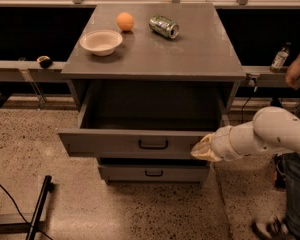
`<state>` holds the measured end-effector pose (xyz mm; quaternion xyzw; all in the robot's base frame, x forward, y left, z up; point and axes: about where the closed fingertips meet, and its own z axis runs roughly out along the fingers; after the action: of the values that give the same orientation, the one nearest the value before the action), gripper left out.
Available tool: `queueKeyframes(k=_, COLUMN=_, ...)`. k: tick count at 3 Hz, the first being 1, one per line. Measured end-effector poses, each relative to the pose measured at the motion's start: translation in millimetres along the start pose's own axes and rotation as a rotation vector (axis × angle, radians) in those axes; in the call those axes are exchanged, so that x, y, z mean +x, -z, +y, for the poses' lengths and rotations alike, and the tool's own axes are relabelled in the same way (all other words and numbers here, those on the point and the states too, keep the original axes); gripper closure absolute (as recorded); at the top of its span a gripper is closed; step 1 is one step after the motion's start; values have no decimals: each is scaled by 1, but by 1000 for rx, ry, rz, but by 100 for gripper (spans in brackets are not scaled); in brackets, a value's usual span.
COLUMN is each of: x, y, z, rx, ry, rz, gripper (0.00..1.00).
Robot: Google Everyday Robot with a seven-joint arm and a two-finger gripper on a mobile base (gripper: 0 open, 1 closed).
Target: Close top drawer
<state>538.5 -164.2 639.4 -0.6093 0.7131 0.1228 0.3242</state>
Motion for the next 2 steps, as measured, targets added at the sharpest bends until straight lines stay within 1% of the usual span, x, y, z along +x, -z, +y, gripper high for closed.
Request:
queueKeyframes(k=1, x=-3, y=-25, z=-16, rx=30, ry=37, rz=-23, gripper=100)
queueKeyframes(k=2, x=-3, y=-25, z=-16, rx=30, ry=37, rz=-23, gripper=100)
